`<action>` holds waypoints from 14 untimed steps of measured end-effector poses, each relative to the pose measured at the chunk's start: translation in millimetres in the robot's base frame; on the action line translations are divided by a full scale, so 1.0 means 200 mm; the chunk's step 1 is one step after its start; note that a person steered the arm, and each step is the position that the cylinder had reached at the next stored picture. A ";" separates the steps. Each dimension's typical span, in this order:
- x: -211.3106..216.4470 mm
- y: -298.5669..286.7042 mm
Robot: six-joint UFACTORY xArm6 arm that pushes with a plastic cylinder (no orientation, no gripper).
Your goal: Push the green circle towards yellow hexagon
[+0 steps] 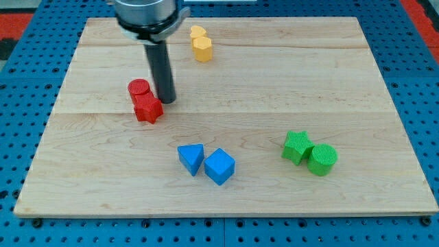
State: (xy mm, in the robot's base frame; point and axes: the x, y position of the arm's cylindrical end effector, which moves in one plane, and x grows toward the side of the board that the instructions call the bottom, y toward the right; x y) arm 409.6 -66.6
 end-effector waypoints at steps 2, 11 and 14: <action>0.18 1.41; 0.20 0.55; -0.01 0.81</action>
State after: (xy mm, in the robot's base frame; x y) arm 406.6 96.1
